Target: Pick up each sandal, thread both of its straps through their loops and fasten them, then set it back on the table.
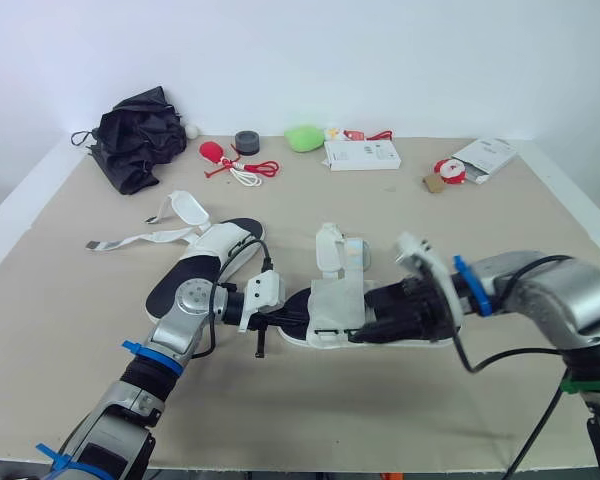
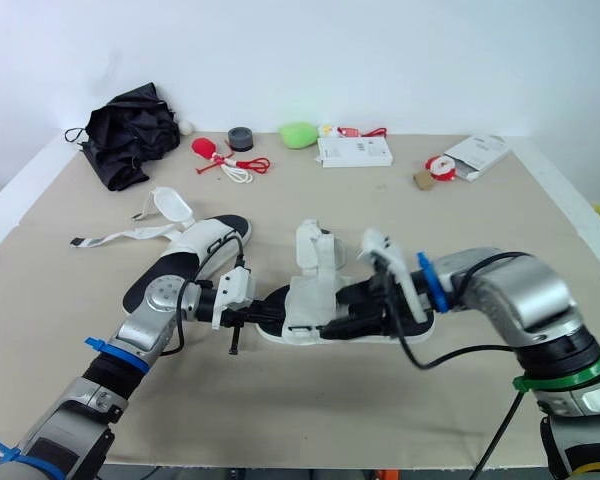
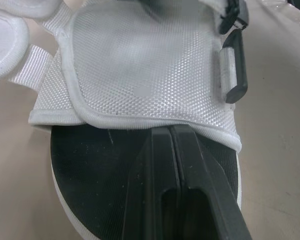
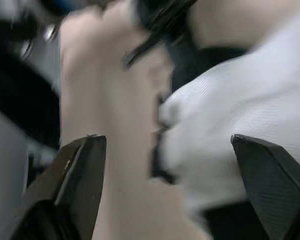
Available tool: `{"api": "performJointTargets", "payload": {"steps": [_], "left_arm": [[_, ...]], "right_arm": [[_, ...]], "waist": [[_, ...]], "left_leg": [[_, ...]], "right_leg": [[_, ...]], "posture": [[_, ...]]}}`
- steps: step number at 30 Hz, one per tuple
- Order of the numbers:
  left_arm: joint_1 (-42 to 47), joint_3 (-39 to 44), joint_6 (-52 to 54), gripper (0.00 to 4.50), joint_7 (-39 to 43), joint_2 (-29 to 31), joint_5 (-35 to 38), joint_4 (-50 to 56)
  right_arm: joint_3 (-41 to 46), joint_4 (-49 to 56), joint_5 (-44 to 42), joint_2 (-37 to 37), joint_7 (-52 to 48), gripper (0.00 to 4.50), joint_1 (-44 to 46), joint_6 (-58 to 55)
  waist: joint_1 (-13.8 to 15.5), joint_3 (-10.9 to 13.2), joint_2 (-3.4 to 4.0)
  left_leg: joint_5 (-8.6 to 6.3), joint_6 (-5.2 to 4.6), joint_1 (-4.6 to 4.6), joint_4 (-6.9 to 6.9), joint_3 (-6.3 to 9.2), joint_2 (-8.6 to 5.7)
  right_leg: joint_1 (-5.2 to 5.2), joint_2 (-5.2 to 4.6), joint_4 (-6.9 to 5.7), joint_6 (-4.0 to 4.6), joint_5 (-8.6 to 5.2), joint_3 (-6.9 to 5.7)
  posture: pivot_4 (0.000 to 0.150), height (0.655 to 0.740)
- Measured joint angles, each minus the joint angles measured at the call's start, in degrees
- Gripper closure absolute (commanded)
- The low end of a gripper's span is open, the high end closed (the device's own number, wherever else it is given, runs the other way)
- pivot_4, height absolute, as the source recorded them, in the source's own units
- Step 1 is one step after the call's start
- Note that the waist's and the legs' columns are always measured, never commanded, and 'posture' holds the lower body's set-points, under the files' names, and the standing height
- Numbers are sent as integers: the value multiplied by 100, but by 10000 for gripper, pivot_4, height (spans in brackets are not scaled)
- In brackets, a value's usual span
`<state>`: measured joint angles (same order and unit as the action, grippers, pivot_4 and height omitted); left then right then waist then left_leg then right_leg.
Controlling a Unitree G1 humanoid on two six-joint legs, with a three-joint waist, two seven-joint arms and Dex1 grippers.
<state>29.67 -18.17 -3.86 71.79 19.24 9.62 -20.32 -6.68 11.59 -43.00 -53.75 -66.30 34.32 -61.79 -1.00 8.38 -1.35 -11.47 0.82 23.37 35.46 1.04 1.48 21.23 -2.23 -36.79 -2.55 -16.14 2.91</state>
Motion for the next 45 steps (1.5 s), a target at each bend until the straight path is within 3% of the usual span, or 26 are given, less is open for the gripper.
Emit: {"api": "performJointTargets", "payload": {"steps": [5,17,20,23,28,39,45], "left_arm": [[83,-1,-1,45000,98,-6,0,-105],[169,-5,-16,45000,163,-34,0,-236],[202,-6,-23,45000,175,-46,0,-293],[199,-6,-27,45000,163,-61,0,-296],[199,-6,-29,45000,159,-61,0,-297],[201,-8,-29,45000,169,-61,0,-299],[203,-11,-39,45000,177,-63,0,-310]], "right_arm": [[831,-2,-413,212,451,4283,-35,-353],[836,51,-492,432,917,4283,-95,-608],[535,77,-494,670,926,12352,-7,-672],[256,166,-493,813,926,26476,-7,-712],[214,170,-469,837,929,43805,-5,-711],[214,500,-510,750,886,43805,-121,-711],[-81,861,-262,547,931,43805,-616,-558]], "waist": [[0,-1,1],[-1,-1,4],[0,-1,6],[3,0,5],[2,-1,4],[3,-1,4],[0,-4,0]], "left_leg": [[0,0,-1,-1,5,2],[2,-4,0,4,-4,-3],[3,-5,-2,5,-1,-2],[4,-7,0,6,-1,-5],[4,-7,-1,7,1,-6],[4,-7,-1,6,1,-6],[4,-7,-1,6,-1,-6]], "right_leg": [[1,6,0,0,-1,-5],[-2,3,0,7,-2,13],[4,5,0,8,-1,12],[5,1,0,7,-1,12],[5,0,0,6,0,12],[4,1,0,5,0,11],[4,-1,0,5,-3,12]], "posture": [[1500,7400],[1500,7400],[1500,7400],[1500,7400],[1500,7400],[1500,7400],[1500,7400]]}}
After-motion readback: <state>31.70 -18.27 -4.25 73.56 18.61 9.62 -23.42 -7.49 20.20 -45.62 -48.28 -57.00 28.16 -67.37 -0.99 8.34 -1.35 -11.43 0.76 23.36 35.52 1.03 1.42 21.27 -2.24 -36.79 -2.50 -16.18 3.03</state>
